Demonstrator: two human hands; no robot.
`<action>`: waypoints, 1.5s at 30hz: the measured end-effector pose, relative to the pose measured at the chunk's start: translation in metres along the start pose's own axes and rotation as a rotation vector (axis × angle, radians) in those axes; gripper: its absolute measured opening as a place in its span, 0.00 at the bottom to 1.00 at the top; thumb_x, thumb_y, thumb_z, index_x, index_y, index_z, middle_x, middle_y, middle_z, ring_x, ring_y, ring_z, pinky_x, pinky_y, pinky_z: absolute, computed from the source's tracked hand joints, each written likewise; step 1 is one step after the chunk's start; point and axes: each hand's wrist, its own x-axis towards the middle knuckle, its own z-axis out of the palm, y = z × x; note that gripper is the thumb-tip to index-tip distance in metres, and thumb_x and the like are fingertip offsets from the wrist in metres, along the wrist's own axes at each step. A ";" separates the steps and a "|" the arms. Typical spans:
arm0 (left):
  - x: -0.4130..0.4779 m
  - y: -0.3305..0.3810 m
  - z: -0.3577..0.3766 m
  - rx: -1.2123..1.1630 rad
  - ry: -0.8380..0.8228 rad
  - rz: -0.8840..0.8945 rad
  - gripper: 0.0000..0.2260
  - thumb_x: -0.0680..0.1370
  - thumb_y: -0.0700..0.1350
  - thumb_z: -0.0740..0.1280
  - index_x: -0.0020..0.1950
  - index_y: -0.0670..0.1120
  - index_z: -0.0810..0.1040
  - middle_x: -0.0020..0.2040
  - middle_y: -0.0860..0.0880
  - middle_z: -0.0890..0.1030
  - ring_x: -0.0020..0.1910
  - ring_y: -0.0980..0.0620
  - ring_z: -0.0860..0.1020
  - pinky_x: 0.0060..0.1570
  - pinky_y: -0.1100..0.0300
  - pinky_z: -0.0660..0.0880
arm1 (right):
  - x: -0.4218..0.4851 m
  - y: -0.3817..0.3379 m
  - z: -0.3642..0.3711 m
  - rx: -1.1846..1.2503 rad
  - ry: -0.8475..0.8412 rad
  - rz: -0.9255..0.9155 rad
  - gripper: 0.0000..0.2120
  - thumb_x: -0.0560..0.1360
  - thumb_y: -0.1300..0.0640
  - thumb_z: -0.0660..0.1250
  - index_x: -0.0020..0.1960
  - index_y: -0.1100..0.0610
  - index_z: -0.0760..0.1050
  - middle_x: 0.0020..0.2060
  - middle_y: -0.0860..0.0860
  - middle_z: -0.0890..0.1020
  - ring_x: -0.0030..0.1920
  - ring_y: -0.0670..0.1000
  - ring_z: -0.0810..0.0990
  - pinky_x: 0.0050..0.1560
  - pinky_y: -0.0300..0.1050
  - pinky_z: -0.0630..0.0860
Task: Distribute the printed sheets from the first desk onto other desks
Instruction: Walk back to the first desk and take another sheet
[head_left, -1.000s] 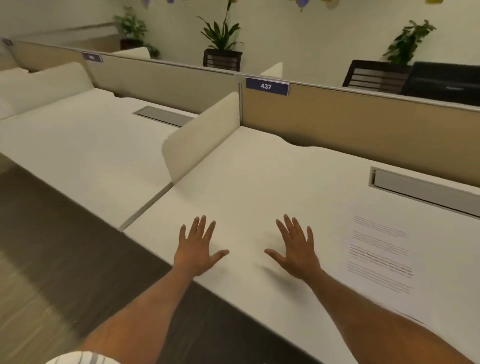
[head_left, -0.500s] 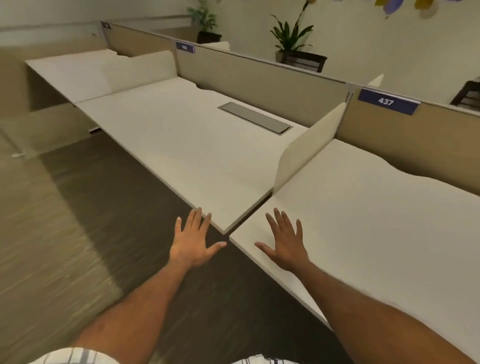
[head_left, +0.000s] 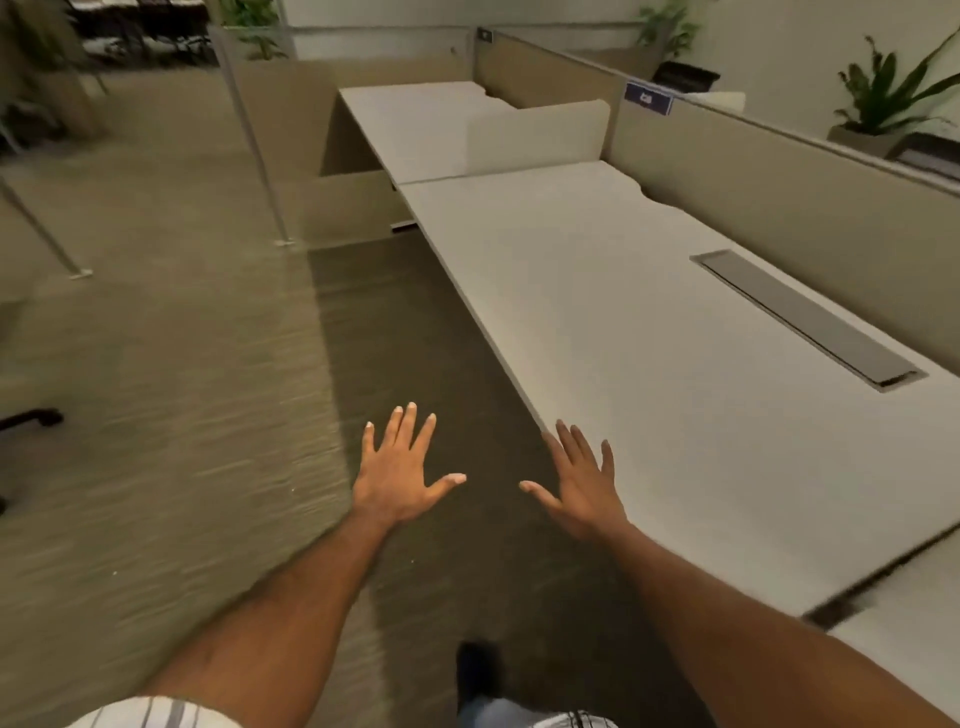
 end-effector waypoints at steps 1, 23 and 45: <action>0.015 -0.017 -0.005 0.006 -0.004 -0.019 0.47 0.69 0.79 0.42 0.81 0.52 0.47 0.82 0.46 0.46 0.80 0.47 0.43 0.75 0.37 0.44 | 0.028 -0.008 0.000 0.011 -0.014 -0.015 0.39 0.74 0.25 0.42 0.79 0.42 0.41 0.80 0.47 0.41 0.79 0.51 0.38 0.75 0.65 0.33; 0.386 -0.273 -0.020 -0.008 0.007 -0.233 0.46 0.71 0.77 0.46 0.81 0.51 0.47 0.82 0.45 0.47 0.80 0.47 0.45 0.75 0.38 0.47 | 0.534 -0.134 -0.017 -0.045 0.002 -0.279 0.39 0.75 0.27 0.44 0.80 0.45 0.46 0.80 0.48 0.47 0.80 0.50 0.41 0.74 0.63 0.32; 0.821 -0.496 -0.030 -0.014 -0.094 -0.207 0.46 0.71 0.78 0.46 0.81 0.51 0.46 0.82 0.45 0.46 0.80 0.47 0.44 0.76 0.38 0.46 | 1.021 -0.222 0.012 0.019 -0.040 -0.210 0.37 0.76 0.30 0.48 0.80 0.47 0.48 0.80 0.50 0.48 0.80 0.51 0.43 0.74 0.62 0.34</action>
